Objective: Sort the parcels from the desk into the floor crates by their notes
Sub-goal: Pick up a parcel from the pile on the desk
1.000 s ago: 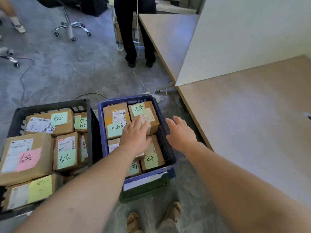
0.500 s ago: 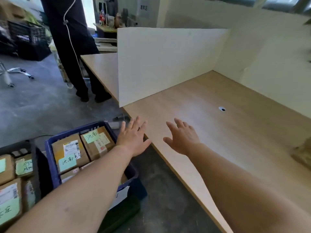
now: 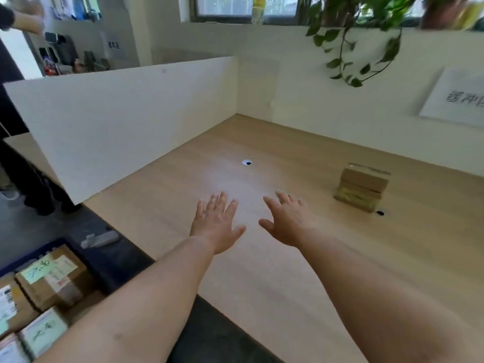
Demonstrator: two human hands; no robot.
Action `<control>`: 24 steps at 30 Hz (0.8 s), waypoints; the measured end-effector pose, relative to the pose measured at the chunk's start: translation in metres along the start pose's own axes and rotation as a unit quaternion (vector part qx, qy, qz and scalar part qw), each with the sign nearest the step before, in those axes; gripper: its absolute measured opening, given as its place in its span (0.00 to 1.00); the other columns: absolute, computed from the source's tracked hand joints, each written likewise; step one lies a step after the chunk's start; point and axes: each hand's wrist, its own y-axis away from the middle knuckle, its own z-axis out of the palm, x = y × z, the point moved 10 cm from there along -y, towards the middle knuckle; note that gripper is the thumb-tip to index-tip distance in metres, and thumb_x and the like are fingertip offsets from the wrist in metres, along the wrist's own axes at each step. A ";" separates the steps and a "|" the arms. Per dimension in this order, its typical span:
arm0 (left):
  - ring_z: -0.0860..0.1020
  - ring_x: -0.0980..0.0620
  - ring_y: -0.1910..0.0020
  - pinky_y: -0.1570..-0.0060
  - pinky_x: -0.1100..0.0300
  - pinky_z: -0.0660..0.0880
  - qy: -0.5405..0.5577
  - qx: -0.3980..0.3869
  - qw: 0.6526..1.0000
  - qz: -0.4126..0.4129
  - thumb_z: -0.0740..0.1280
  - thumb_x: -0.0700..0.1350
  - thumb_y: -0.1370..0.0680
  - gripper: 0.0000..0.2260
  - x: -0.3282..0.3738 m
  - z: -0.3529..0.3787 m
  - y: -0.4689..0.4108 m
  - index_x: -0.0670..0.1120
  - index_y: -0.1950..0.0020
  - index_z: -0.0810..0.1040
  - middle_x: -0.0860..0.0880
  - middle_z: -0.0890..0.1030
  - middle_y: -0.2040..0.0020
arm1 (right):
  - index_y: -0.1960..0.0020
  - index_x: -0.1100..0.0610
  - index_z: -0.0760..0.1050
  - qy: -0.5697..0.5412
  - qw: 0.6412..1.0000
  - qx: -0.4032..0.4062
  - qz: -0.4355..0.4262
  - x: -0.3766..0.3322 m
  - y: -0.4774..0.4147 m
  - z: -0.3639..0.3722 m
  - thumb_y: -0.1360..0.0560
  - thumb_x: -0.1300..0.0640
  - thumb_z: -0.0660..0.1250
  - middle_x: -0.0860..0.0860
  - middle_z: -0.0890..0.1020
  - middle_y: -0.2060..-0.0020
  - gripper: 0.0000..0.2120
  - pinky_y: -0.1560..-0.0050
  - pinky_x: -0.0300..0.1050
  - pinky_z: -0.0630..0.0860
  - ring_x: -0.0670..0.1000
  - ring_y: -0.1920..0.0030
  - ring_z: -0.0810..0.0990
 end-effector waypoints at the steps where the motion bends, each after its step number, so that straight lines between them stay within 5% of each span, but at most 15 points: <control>1: 0.38 0.48 0.22 0.25 0.46 0.37 -0.004 -0.001 1.000 0.012 0.49 0.62 0.19 0.32 0.021 0.001 -0.004 0.51 0.20 0.42 0.47 0.38 0.20 | 0.24 0.50 0.56 0.000 1.000 0.001 0.011 0.021 0.006 0.000 0.20 0.40 0.56 0.56 0.54 0.22 0.29 0.28 0.54 0.56 0.58 0.25 0.57; 10: 0.39 0.47 0.22 0.25 0.45 0.38 -0.049 -0.003 0.993 0.104 0.47 0.62 0.18 0.31 0.174 0.002 -0.033 0.50 0.20 0.40 0.46 0.38 0.20 | 0.23 0.50 0.54 0.006 0.995 0.010 0.100 0.171 0.056 -0.004 0.20 0.39 0.55 0.56 0.55 0.23 0.30 0.28 0.56 0.57 0.58 0.25 0.58; 24: 0.40 0.47 0.22 0.25 0.45 0.40 -0.065 -0.009 0.976 0.208 0.49 0.62 0.18 0.32 0.301 0.004 -0.142 0.50 0.20 0.42 0.45 0.40 0.20 | 0.27 0.54 0.62 -0.027 0.978 -0.013 0.205 0.317 0.038 0.012 0.19 0.43 0.54 0.57 0.62 0.26 0.25 0.31 0.52 0.62 0.57 0.28 0.61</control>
